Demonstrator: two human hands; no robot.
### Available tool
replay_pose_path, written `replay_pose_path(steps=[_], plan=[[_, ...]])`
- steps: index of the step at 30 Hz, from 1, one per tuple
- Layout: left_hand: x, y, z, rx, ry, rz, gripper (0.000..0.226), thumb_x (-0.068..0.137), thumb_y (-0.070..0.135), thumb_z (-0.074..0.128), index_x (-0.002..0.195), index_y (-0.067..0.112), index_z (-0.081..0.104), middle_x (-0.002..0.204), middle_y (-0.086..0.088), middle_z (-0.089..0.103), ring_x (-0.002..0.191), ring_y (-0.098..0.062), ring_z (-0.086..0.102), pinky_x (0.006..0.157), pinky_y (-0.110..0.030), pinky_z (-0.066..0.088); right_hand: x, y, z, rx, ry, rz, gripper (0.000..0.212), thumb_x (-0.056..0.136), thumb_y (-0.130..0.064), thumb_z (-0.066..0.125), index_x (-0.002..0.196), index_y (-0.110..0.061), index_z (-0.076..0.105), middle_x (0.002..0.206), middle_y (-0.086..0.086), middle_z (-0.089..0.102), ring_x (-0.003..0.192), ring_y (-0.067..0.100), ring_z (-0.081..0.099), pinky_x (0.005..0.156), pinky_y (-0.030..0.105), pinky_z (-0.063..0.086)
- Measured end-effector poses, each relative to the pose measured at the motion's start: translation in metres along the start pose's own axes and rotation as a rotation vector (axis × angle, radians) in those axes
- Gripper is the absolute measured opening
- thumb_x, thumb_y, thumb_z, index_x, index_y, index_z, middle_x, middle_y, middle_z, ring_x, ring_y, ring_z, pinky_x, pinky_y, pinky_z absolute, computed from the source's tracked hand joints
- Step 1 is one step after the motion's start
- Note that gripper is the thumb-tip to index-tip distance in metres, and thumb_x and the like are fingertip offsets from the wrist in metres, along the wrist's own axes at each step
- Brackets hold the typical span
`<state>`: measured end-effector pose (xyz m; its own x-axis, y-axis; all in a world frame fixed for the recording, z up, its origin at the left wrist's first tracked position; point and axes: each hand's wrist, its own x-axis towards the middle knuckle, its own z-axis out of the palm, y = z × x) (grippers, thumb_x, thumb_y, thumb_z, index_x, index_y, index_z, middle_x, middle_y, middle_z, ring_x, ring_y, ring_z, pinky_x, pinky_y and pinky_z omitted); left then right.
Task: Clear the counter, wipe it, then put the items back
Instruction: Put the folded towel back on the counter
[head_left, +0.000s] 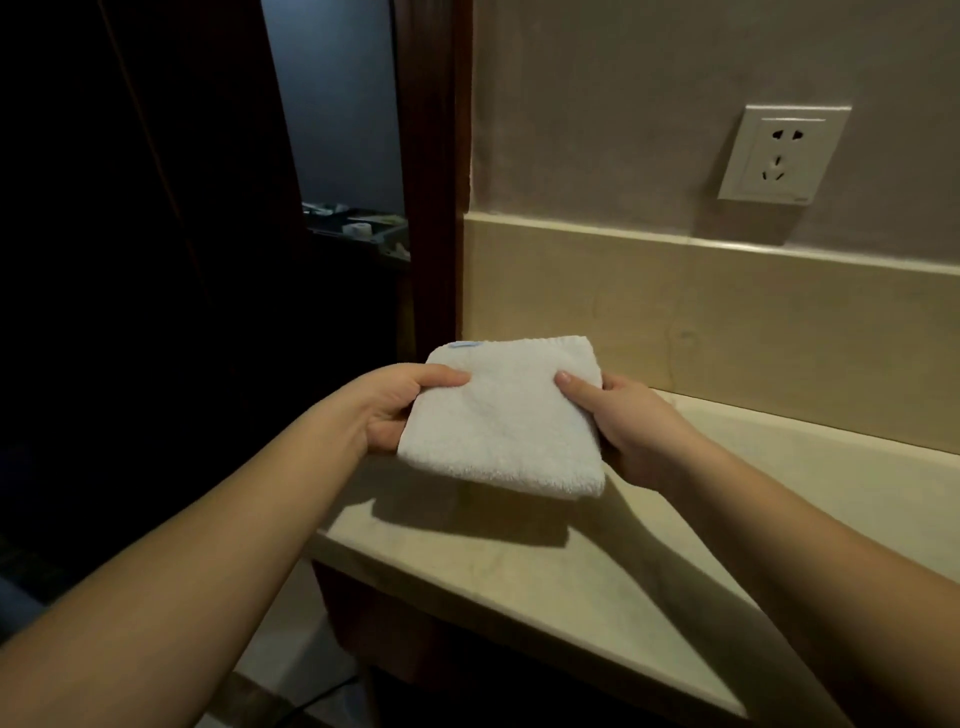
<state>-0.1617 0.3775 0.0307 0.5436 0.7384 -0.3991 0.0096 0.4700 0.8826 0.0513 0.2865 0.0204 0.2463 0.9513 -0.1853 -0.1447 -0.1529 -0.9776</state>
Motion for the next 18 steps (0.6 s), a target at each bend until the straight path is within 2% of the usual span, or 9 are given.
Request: replay_pose_path(steps=[2,5,7,9,11,13,15,16,18], plan=[[0.027,0.008,-0.009,0.063,0.032,-0.021,0.030,0.086,0.012,0.065,0.114,0.003,0.059,0.101,-0.017,0.073,0.091,-0.032,0.071,0.079,-0.046,0.055,0.022,0.005,0.007,-0.030,0.067,0.027,0.029,0.089,-0.032,0.065,0.109,-0.013,0.057,0.099,0.003,0.072,0.083,0.019,0.072,0.062,0.030,0.057],[0.062,0.019,-0.017,0.179,0.131,-0.047,0.025,0.085,0.016,0.070,0.105,0.004,0.062,0.087,-0.013,0.075,0.075,-0.030,0.073,0.064,-0.042,0.057,0.054,0.007,0.016,-0.140,0.203,0.073,0.030,0.090,-0.033,0.064,0.110,-0.012,0.054,0.105,0.004,0.066,0.095,0.023,0.065,0.085,0.040,0.054],[0.081,0.027,-0.020,0.256,0.196,-0.057,0.027,0.084,0.020,0.072,0.104,0.004,0.064,0.083,-0.012,0.075,0.072,-0.031,0.073,0.057,-0.040,0.057,0.071,0.005,0.023,-0.181,0.263,0.108,0.028,0.090,-0.028,0.062,0.108,-0.009,0.054,0.108,0.007,0.064,0.099,0.026,0.062,0.095,0.044,0.050],[0.099,0.032,-0.022,0.320,0.241,-0.051,0.029,0.085,0.022,0.072,0.106,0.003,0.065,0.082,-0.012,0.075,0.072,-0.030,0.072,0.056,-0.038,0.055,0.086,0.003,0.028,-0.202,0.307,0.124,0.020,0.089,-0.023,0.060,0.101,-0.008,0.054,0.110,0.010,0.063,0.100,0.027,0.061,0.095,0.043,0.049],[0.113,0.035,-0.023,0.380,0.286,-0.021,0.029,0.086,0.025,0.071,0.105,0.003,0.065,0.076,-0.009,0.074,0.065,-0.026,0.071,0.050,-0.033,0.052,0.100,0.002,0.031,-0.272,0.356,0.113,0.025,0.089,-0.024,0.059,0.107,-0.007,0.054,0.109,0.008,0.062,0.097,0.025,0.060,0.090,0.039,0.051],[0.124,0.036,-0.025,0.483,0.356,0.047,0.035,0.088,0.028,0.070,0.110,0.002,0.063,0.084,-0.010,0.071,0.071,-0.025,0.068,0.052,-0.031,0.048,0.109,0.002,0.033,-0.381,0.423,0.084,0.045,0.089,-0.029,0.061,0.125,-0.007,0.047,0.109,0.006,0.058,0.093,0.024,0.056,0.078,0.034,0.048],[0.133,0.034,-0.026,0.683,0.452,0.135,0.048,0.090,0.035,0.066,0.121,0.001,0.055,0.102,-0.011,0.064,0.085,-0.026,0.061,0.059,-0.033,0.044,0.114,0.005,0.031,-0.495,0.465,0.066,0.063,0.087,-0.032,0.063,0.138,-0.007,0.036,0.121,0.009,0.055,0.094,0.024,0.051,0.074,0.032,0.041],[0.136,0.033,-0.027,0.800,0.506,0.172,0.053,0.090,0.038,0.064,0.127,0.003,0.050,0.109,-0.012,0.060,0.088,-0.026,0.056,0.062,-0.032,0.042,0.115,0.006,0.029,-0.570,0.479,0.049,0.068,0.087,-0.033,0.064,0.142,-0.007,0.032,0.129,0.011,0.051,0.101,0.026,0.051,0.078,0.031,0.040],[0.140,0.030,-0.029,1.021,0.615,0.266,0.056,0.091,0.043,0.060,0.133,0.008,0.044,0.124,-0.012,0.054,0.099,-0.027,0.052,0.069,-0.034,0.041,0.115,0.008,0.023,-0.756,0.502,-0.038,0.072,0.087,-0.034,0.063,0.145,-0.010,0.029,0.142,0.013,0.037,0.123,0.030,0.045,0.095,0.034,0.038]])
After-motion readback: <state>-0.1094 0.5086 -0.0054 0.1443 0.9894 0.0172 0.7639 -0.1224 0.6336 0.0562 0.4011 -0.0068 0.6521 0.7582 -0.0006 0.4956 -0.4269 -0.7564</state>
